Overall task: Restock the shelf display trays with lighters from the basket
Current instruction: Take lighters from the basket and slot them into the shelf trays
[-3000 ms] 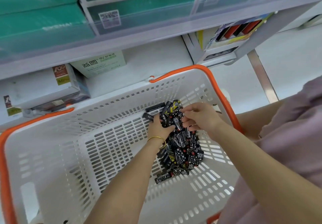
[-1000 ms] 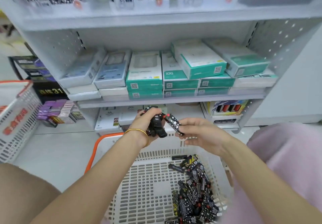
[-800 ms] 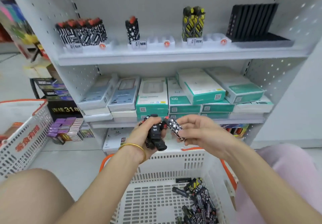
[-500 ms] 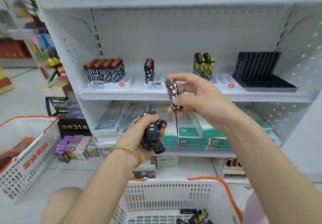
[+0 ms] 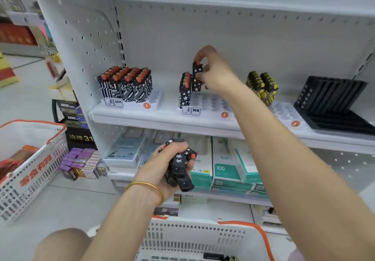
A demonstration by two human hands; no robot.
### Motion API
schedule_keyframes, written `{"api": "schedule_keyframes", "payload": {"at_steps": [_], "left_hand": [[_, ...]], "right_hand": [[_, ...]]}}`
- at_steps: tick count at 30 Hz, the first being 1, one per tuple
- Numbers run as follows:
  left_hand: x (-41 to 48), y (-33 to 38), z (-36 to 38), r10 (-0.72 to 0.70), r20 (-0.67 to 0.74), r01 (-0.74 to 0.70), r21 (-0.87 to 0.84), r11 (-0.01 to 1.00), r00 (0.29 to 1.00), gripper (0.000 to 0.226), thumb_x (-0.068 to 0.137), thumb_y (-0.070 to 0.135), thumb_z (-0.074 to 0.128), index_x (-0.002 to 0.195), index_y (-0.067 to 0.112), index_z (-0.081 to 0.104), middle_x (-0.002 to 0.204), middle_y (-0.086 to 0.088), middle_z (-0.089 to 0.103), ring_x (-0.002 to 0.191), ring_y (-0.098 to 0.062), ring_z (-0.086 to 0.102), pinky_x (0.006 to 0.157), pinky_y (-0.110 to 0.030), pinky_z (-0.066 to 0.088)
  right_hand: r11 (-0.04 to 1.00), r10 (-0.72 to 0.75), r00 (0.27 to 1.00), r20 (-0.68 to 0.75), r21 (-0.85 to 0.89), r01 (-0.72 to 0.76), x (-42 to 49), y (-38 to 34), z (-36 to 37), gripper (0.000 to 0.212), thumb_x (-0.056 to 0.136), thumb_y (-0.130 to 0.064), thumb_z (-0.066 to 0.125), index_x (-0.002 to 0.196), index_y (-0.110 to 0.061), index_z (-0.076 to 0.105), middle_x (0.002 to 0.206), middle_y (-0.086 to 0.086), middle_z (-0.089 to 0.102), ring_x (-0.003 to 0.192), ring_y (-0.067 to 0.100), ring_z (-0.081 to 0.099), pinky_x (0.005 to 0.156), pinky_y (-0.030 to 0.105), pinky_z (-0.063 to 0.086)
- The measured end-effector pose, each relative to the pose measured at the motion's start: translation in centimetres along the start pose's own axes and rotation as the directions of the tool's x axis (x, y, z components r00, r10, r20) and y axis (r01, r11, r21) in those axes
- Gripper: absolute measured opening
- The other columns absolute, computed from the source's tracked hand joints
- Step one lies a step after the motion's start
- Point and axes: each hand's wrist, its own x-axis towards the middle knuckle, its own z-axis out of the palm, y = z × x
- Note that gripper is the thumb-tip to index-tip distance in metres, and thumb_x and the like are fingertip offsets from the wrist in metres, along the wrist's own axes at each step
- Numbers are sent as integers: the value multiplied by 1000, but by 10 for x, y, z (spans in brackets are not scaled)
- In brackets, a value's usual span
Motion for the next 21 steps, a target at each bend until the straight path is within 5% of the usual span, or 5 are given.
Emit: {"api": "schedule_keyframes", "payload": {"at_steps": [6,13,21], "left_hand": [[7,0,1,-13,-10,14,9,1000,1000,60,56,19,75,110,13,52,66,-9,66,48,-17,61,40,-22,46],[8,0,7,-29,17,29,19,999,999,62,54,21,75,112,14,53,66,-10,66,48,-17,61,43,-20,47],[5,1,12,-36,28,36,16,999,999,56,57,20,76,108,13,54,69,-9,67,50,-17,62,44,-21,48]], "right_hand": [[999,9,998,68,-45,-6,5,5,-5,27,85,9,49,100,-13,52,91,10,51,82,28,56,74,42,52],[997,-3,992,127,-75,12,5,2,-9,32,84,13,46,102,-12,56,85,6,51,86,29,59,59,25,42],[962,-16,999,35,-272,25,-7,7,0,36,86,10,44,110,-15,53,96,5,52,87,31,56,75,46,54]]}}
